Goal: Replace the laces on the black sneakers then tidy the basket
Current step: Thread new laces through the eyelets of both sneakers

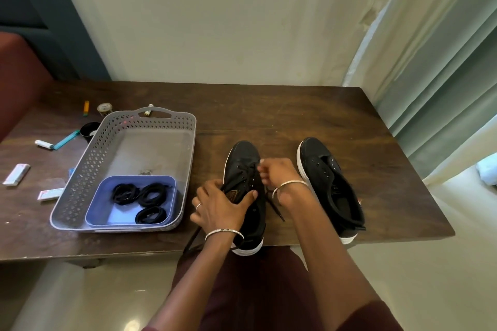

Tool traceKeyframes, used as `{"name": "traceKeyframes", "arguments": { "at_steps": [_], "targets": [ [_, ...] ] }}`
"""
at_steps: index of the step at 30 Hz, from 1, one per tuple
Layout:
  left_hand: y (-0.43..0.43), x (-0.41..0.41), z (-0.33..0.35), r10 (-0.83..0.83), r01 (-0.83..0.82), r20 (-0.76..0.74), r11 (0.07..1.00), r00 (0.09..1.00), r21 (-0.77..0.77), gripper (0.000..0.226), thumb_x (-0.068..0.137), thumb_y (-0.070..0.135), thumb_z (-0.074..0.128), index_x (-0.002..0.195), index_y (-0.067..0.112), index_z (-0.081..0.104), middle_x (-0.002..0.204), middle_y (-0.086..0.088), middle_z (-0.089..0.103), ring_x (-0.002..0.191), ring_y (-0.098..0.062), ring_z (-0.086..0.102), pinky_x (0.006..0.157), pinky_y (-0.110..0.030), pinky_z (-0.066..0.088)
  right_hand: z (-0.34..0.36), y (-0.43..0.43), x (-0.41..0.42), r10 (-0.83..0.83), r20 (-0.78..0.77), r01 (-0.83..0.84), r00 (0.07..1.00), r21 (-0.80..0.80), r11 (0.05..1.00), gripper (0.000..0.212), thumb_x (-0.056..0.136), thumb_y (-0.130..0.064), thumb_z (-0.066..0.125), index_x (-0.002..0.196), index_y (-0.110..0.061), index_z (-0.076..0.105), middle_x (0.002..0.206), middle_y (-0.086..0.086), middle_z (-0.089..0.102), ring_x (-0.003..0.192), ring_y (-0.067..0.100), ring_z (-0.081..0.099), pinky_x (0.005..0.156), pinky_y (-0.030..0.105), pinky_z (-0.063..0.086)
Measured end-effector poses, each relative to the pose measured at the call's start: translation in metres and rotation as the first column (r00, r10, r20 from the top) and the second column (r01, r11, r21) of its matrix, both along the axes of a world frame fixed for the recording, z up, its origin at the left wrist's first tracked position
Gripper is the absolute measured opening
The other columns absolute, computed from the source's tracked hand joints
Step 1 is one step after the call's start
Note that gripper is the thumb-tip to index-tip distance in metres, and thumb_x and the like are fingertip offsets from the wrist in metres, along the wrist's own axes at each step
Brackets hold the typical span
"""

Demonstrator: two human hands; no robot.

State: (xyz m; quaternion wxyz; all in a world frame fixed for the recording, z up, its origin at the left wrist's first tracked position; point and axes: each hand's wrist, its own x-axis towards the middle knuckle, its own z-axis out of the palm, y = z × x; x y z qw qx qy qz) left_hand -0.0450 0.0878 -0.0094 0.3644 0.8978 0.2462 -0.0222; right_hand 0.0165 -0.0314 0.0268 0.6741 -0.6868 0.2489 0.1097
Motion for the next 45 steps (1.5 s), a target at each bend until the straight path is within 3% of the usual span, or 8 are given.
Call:
{"name": "traceKeyframes", "arguments": {
  "at_steps": [6, 9, 18, 23, 27, 31, 35, 45],
  "targets": [
    [-0.002, -0.006, -0.004, 0.107, -0.107, 0.018, 0.994, 0.994, 0.006, 0.101, 0.051, 0.077, 0.078, 0.124, 0.018, 0.04, 0.129, -0.007, 0.044, 0.128, -0.033, 0.039, 0.099, -0.051, 0.033, 0.037, -0.019, -0.008, -0.167, 0.107, 0.053, 0.98, 0.673, 0.738, 0.024, 0.103, -0.015, 0.045, 0.081, -0.011, 0.056, 0.065, 0.003, 0.056, 0.057, 0.015, 0.056, 0.074, 0.033, 0.053],
    [-0.004, -0.008, -0.007, 0.139, -0.139, 0.035, 0.99, 0.99, 0.013, 0.101, 0.051, 0.076, 0.079, 0.123, 0.017, 0.04, 0.127, -0.007, 0.045, 0.127, -0.033, 0.041, 0.099, -0.052, 0.034, 0.008, -0.018, -0.007, 0.046, 0.131, -0.033, 0.99, -0.103, 0.994, 0.017, 0.101, -0.025, 0.052, 0.089, -0.014, 0.055, 0.069, -0.002, 0.052, 0.056, 0.01, 0.049, 0.059, 0.027, 0.042],
    [-0.004, -0.007, -0.014, 0.126, -0.131, 0.084, 0.99, 0.988, 0.051, 0.096, 0.051, 0.075, 0.079, 0.119, 0.018, 0.042, 0.123, -0.006, 0.048, 0.124, -0.032, 0.043, 0.096, -0.051, 0.036, -0.026, 0.003, -0.002, 0.494, -0.235, -0.437, 0.837, -0.83, 0.347, 0.03, 0.105, -0.029, 0.044, 0.109, -0.002, 0.059, 0.122, 0.022, 0.058, 0.114, 0.037, 0.056, 0.09, 0.04, 0.043],
    [-0.002, -0.008, -0.015, 0.106, -0.113, 0.114, 0.992, 0.988, 0.049, 0.095, 0.051, 0.078, 0.076, 0.117, 0.018, 0.044, 0.119, -0.006, 0.049, 0.12, -0.032, 0.045, 0.094, -0.05, 0.036, 0.013, 0.0, -0.007, 0.246, 0.228, -0.231, 0.942, -0.088, 0.969, 0.027, 0.106, -0.024, 0.045, 0.085, -0.013, 0.058, 0.084, 0.004, 0.064, 0.079, 0.015, 0.061, 0.067, 0.026, 0.046],
    [-0.003, -0.008, -0.016, 0.107, -0.113, 0.113, 0.992, 0.988, 0.049, 0.093, 0.052, 0.078, 0.076, 0.116, 0.019, 0.044, 0.119, -0.006, 0.05, 0.12, -0.032, 0.046, 0.094, -0.05, 0.035, 0.054, -0.015, -0.01, 0.047, 0.398, -0.262, 0.916, 0.506, 0.822, 0.023, 0.106, -0.027, 0.039, 0.088, -0.017, 0.049, 0.07, -0.002, 0.056, 0.06, 0.01, 0.051, 0.049, 0.02, 0.032],
    [-0.002, -0.008, -0.016, 0.105, -0.112, 0.113, 0.992, 0.988, 0.05, 0.092, 0.053, 0.078, 0.075, 0.116, 0.018, 0.044, 0.119, -0.005, 0.05, 0.121, -0.032, 0.045, 0.094, -0.05, 0.035, 0.027, -0.019, -0.006, 0.285, 0.186, -0.274, 0.941, -0.083, 0.958, 0.03, 0.103, -0.042, 0.048, 0.082, -0.019, 0.046, 0.06, -0.006, 0.045, 0.051, 0.01, 0.041, 0.048, 0.03, 0.042],
    [-0.002, -0.009, -0.017, 0.103, -0.111, 0.127, 0.992, 0.987, 0.058, 0.091, 0.054, 0.076, 0.076, 0.116, 0.018, 0.044, 0.118, -0.005, 0.05, 0.12, -0.031, 0.046, 0.094, -0.049, 0.035, -0.017, -0.018, -0.009, 0.434, -0.225, -0.445, 0.872, -0.734, 0.513, 0.047, 0.094, -0.056, 0.052, 0.11, -0.012, 0.055, 0.104, 0.01, 0.066, 0.097, 0.032, 0.063, 0.08, 0.041, 0.049],
    [-0.001, -0.009, -0.017, 0.087, -0.097, 0.135, 0.993, 0.987, 0.065, 0.09, 0.054, 0.078, 0.075, 0.115, 0.019, 0.045, 0.117, -0.004, 0.051, 0.118, -0.029, 0.047, 0.092, -0.048, 0.035, 0.016, -0.012, -0.008, 0.328, 0.138, -0.304, 0.935, -0.172, 0.937, 0.032, 0.103, -0.028, 0.05, 0.074, -0.017, 0.057, 0.058, -0.005, 0.046, 0.054, 0.012, 0.037, 0.049, 0.024, 0.028]
  ]
}}
